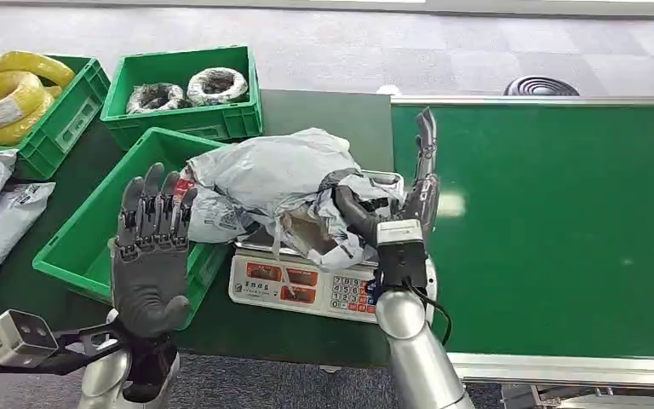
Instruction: Moved the parcel from conveyor to table for the left to box.
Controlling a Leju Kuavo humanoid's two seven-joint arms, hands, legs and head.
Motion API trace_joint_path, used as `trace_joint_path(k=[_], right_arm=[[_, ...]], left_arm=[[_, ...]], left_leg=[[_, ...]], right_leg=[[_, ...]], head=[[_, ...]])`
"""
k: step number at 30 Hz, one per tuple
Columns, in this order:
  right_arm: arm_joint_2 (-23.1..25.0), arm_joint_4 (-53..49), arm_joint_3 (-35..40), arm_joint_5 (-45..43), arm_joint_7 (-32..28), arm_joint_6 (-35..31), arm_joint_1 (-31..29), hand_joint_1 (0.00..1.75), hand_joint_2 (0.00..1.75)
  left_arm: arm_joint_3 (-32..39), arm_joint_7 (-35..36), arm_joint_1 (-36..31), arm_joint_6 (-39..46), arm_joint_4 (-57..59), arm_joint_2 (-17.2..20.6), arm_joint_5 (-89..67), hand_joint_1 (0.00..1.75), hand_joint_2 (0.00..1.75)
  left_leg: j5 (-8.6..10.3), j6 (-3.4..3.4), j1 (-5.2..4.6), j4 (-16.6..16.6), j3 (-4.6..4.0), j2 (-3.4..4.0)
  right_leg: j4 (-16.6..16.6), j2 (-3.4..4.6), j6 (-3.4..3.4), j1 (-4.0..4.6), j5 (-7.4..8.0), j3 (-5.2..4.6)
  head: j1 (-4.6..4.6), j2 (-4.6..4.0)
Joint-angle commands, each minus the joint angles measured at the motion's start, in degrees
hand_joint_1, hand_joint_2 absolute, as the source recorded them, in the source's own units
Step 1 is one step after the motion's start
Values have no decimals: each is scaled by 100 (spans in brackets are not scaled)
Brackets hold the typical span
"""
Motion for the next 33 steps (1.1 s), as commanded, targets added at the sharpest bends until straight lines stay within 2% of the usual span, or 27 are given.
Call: trace_joint_path(k=[1, 4, 6, 8, 9, 10, 11, 12, 14, 16, 19, 33], right_arm=[[-327, -352, -74, -117, 58, 178, 236, 0, 175], [-401, -193, -166, -107, 419, 444, 212, 0, 175], [-402, -226, -254, -320, 331, 582, 253, 0, 175], [-404, -99, -321, -422, 573, 910, 230, 0, 175], [-338, -73, -417, -631, 517, 971, 240, 0, 175], [-230, -125, -618, -1354, 441, 1354, 324, 0, 175], [-64, -156, -907, -2402, 665, 1965, 422, 0, 0], [-17, -98, -1096, -2971, 790, 2234, 469, 0, 0], [-78, 423, -1155, -2798, 730, 1818, 412, 0, 0], [-53, 1002, -1391, -3192, 735, 1940, 286, 0, 0], [-97, 1799, -1559, -3323, 464, 1780, 42, 0, 0], [-81, 1794, -1549, -3322, 466, 1786, 7, 0, 0]], left_arm=[[39, 73, -88, 343, 153, 89, -328, 0, 175], [37, 36, -65, 399, 161, 150, -319, 0, 175], [26, 26, -20, 416, 146, 203, -342, 0, 175], [38, 29, -54, 490, 206, 209, -319, 0, 175], [65, 62, -72, 578, 247, 196, -328, 0, 175], [95, 161, -59, 815, 268, 165, -472, 0, 175], [152, 267, -29, 1028, 315, 123, -563, 0, 175], [192, 319, 3, 1112, 340, 92, -582, 0, 175], [263, 367, 131, 1174, 302, 35, -615, 0, 175], [281, 392, 234, 1120, 224, 8, -611, 0, 175], [299, 455, 336, 1123, 75, -34, -646, 0, 175], [301, 463, 331, 1129, 66, -37, -650, 0, 175]], left_leg=[[5, 0, -1, -4, -2, -2], [7, -1, -1, -6, -1, -2], [9, 0, -2, -9, 1, 1], [8, -1, -1, -8, 2, 2], [11, -1, -2, -8, -2, -2], [13, -1, -4, -11, -2, 0], [6, -1, -2, -6, 1, -2], [9, -1, -3, -10, 2, 2], [22, -2, -6, -23, -4, 8], [5, 0, -3, -15, 15, 4], [10, 0, -2, -23, 17, 22], [5, -1, -3, -6, -2, 13]], right_leg=[[-5, -22, 2, 0, 2, 3], [-6, -23, 1, 0, 3, 3], [-8, -22, 2, -1, 5, 3], [-9, -19, 1, 1, 6, 4], [-8, -28, 2, 0, 7, 2], [-10, -30, 2, -1, 8, 1], [-5, -21, 1, -1, 2, 4], [-8, -23, 1, -1, 5, 4], [-20, -46, 2, -2, 15, 1], [-16, -16, 1, -1, 3, 17], [-24, -9, 3, 1, 13, 16], [-5, -12, 1, 0, 6, -1]], head=[[0, 0], [0, 0], [0, 0], [0, 0], [-2, 0], [0, 0], [-2, 0], [0, 0], [0, 0], [0, 0], [-2, 0], [0, 0]])
